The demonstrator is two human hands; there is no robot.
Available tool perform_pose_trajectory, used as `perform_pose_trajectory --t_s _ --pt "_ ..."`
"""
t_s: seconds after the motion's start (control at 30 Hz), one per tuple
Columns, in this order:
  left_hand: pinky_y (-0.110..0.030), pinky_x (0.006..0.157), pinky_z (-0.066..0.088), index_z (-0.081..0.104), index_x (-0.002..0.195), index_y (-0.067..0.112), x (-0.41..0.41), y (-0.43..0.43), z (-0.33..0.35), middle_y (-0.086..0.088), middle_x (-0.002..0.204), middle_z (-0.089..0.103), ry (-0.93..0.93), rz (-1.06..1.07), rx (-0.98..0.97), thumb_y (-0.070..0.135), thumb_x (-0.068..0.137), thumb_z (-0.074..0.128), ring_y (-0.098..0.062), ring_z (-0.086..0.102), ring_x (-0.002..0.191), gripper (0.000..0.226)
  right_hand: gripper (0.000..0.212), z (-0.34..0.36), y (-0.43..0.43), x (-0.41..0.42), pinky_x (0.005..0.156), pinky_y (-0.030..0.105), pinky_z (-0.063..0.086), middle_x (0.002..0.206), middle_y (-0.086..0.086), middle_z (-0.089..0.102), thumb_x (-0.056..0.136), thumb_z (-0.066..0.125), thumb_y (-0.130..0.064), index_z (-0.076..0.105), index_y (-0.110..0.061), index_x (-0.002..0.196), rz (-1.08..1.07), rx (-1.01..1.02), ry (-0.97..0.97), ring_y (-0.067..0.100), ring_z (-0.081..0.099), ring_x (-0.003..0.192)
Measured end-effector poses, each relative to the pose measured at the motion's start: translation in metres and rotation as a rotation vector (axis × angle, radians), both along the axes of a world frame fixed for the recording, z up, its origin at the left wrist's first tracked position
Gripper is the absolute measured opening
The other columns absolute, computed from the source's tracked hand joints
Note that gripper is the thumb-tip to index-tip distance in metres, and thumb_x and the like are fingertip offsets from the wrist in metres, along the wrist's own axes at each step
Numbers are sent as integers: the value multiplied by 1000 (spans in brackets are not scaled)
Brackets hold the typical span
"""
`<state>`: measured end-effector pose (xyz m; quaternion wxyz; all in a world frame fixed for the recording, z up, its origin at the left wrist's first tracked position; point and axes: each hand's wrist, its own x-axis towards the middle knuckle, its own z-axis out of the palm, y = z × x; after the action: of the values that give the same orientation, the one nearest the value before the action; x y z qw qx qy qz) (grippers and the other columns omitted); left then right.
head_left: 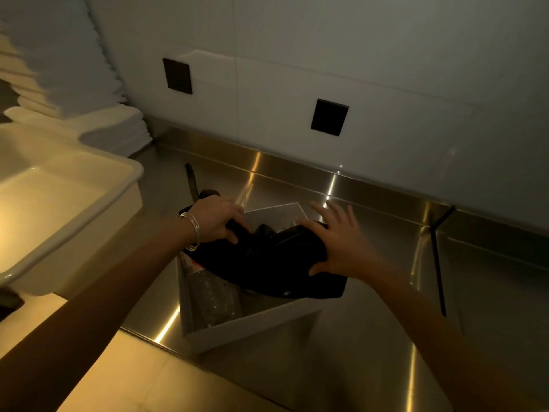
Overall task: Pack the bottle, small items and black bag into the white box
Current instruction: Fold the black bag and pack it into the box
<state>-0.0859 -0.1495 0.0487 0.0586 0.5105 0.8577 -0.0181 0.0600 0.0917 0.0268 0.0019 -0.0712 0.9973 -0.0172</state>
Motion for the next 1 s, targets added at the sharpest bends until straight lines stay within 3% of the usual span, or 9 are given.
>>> perform_pose_trajectory --t_s 0.07,0.13,0.23,0.33,0.53,0.7,0.83,0.93,1.0 --pt "-30 76 36 62 112 36 2 -4 -2 9 110 60 16 -13 40 33 77 68 -17 49 101 36 110 3 14 9 109 54 27 151 4 18 58 81 -42 8 -45 141 -93 -155 -183 31 22 136" --pt "-30 75 30 67 102 33 2 -10 -5 7 100 64 12 -101 201 29 72 72 -20 53 94 31 102 4 13 6 99 43 43 144 -1 31 60 82 -28 18 -44 138 -82 -272 -196 25 39 125" --pt "-33 76 31 70 87 35 5 -18 -11 11 87 67 63 -251 302 29 61 74 -11 47 88 27 76 1 -3 -15 89 34 44 138 1 41 69 75 -16 37 -32 133 92 -186 -30 23 48 115" --pt "-30 80 27 68 83 39 18 -9 -24 17 85 65 124 -353 194 27 57 79 -7 44 86 31 58 -19 -15 -30 81 30 42 134 6 46 74 69 -8 46 -21 126 222 -134 -2 27 52 110" --pt "-37 95 28 66 103 33 16 20 -18 10 108 63 109 -315 -45 29 72 70 -21 51 107 32 64 -46 -18 -48 101 36 35 136 5 46 74 70 -21 41 -18 130 141 -9 -54 28 33 127" --pt "-56 105 23 49 126 31 9 -32 -26 -4 133 50 338 -82 273 66 60 55 -30 39 126 75 90 -32 0 -46 113 46 14 152 2 20 66 77 -41 28 -28 140 83 -180 -289 25 5 140" --pt "-52 110 18 13 144 21 11 -78 -32 -17 150 18 34 468 519 75 41 57 -34 17 136 125 75 -16 4 -34 105 32 28 146 2 33 74 74 -33 34 -28 138 4 -483 -326 20 28 134" --pt "-22 105 28 10 144 15 7 -84 -30 -2 145 25 -598 567 674 64 36 71 -15 26 131 134 65 0 -6 -36 102 25 31 140 1 44 77 72 -28 42 -22 134 9 -523 -268 16 39 128" --pt "2 90 26 19 142 16 3 -80 -26 3 137 33 -659 484 591 52 47 75 -6 31 124 116 70 13 -21 -42 101 23 32 139 1 46 75 73 -30 40 -20 136 -4 -603 -208 15 41 128"
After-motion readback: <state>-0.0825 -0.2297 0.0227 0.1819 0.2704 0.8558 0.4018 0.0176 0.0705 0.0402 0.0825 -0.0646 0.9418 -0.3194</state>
